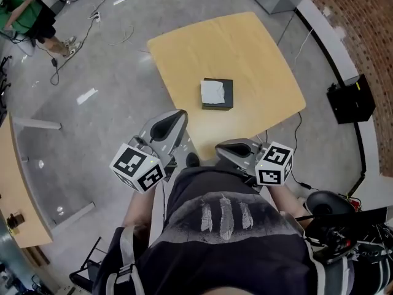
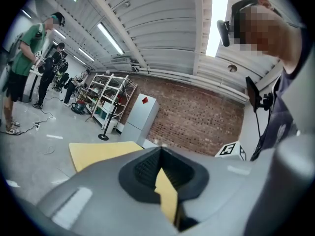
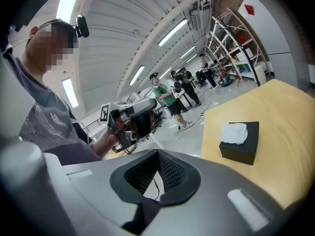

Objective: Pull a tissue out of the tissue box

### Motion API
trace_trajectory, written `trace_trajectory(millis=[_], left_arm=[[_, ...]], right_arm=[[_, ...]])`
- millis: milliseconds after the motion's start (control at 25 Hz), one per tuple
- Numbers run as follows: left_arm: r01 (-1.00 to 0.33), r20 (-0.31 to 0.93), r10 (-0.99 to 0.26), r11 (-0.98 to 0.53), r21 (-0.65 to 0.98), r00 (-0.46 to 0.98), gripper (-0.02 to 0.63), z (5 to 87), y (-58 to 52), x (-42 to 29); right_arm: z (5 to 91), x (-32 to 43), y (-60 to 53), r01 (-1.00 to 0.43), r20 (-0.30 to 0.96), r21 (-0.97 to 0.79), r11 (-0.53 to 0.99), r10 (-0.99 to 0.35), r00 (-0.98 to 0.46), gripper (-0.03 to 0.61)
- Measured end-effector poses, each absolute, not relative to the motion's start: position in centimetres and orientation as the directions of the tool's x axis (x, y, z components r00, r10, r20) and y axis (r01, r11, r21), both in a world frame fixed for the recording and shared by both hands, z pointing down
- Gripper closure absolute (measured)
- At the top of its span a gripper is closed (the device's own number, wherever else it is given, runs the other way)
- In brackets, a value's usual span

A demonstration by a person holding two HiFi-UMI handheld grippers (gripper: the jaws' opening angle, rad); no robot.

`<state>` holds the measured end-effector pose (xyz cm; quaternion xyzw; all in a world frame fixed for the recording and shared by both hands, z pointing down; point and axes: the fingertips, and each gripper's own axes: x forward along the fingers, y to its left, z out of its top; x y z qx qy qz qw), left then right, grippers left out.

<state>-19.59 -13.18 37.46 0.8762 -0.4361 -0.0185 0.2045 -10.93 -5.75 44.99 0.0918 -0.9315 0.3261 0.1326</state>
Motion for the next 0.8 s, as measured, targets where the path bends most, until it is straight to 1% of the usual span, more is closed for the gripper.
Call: trace_trajectory(millis=[160,320,560,800], left_arm=[[-0.749,0.166,-0.763,-0.527,0.401,0.625,0.612,38.0,-14.2,-18.6],[-0.776,0.198,-0.776,-0.501,0.385,0.599,0.612,38.0,-15.3,-18.9],[-0.816,0.300,-0.772,-0.451,0.360,0.560,0.612,40.4,-18.5,-17.8],[-0.831,0.358,-0.763,-0.412,0.374,0.539,0.612,42.1,-19.4,-19.6]], right_arm=[[45.3,-10.0,-7.4,-0.252,0.275,-0.630,0.735,-0.092,-0.957,0.580],[45.2,-10.0,-8.7,-0.220,0.252,-0.655,0.723,-0.066,-0.965,0.580],[45.5,-8.7,-11.1,-0.176,0.209,-0.701,0.691,-0.037,-0.977,0.580],[45.4,-8.9,-11.3,-0.194,0.195,-0.723,0.663,-0.073,-0.978,0.580]])
